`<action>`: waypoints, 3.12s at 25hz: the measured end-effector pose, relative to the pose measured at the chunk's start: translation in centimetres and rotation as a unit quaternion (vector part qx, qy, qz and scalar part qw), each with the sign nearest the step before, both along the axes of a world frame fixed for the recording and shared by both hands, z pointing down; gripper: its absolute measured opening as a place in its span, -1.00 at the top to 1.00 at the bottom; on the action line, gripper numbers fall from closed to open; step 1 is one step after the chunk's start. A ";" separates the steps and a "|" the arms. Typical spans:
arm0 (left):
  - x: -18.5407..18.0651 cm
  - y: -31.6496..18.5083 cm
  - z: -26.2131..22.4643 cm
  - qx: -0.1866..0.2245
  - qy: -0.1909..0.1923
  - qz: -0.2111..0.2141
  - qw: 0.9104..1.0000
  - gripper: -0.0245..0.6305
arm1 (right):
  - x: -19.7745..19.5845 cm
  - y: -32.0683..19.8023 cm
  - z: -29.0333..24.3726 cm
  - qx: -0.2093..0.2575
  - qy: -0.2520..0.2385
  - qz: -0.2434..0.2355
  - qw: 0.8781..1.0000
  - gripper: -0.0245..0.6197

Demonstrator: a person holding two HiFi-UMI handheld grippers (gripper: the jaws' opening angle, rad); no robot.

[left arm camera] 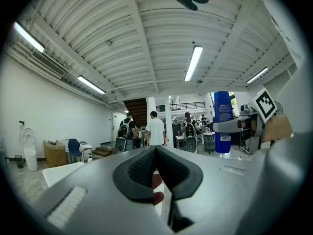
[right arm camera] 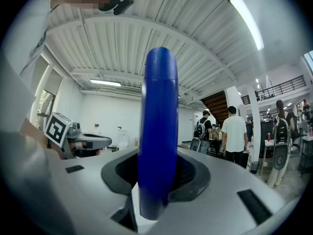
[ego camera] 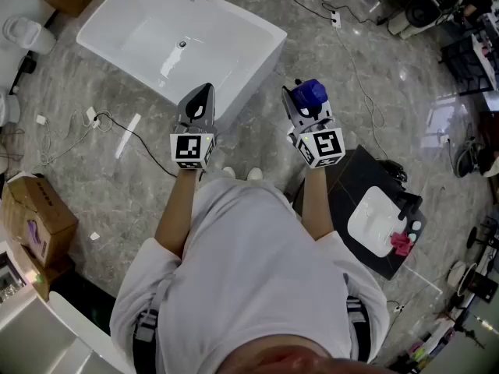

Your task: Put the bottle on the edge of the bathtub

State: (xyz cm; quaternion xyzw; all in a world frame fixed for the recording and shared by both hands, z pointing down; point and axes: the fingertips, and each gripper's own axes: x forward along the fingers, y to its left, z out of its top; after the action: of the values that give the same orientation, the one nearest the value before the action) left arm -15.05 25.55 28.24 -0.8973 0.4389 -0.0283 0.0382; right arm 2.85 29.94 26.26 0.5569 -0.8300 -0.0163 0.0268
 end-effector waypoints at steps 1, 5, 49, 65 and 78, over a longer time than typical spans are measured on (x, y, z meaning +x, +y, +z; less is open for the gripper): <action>-0.2 -0.1 0.1 -0.003 0.000 0.000 1.000 0.93 | -0.1 -0.2 0.0 0.000 -0.001 0.001 1.000 0.49; -0.8 -0.1 0.4 -0.012 0.005 0.004 1.000 0.93 | -0.3 -0.6 0.4 -0.005 0.001 0.009 1.000 0.49; 13.9 -41.3 8.6 0.025 -0.009 -0.086 0.996 0.93 | 11.2 -48.2 12.3 -0.038 0.012 -0.165 0.985 0.48; 11.6 -55.6 32.2 -0.049 0.019 -0.174 0.983 0.93 | 7.4 -65.6 38.1 -0.023 0.042 -0.237 0.970 0.49; 11.3 -61.1 39.9 -0.037 0.017 -0.171 0.984 0.93 | 7.5 -69.4 51.9 -0.092 0.040 -0.232 0.967 0.49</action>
State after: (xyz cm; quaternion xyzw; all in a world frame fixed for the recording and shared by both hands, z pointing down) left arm -3.72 -35.50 68.19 -0.8101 0.5852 -0.0356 -0.0078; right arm 10.39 -39.49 78.15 0.3429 -0.9328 0.0326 0.1063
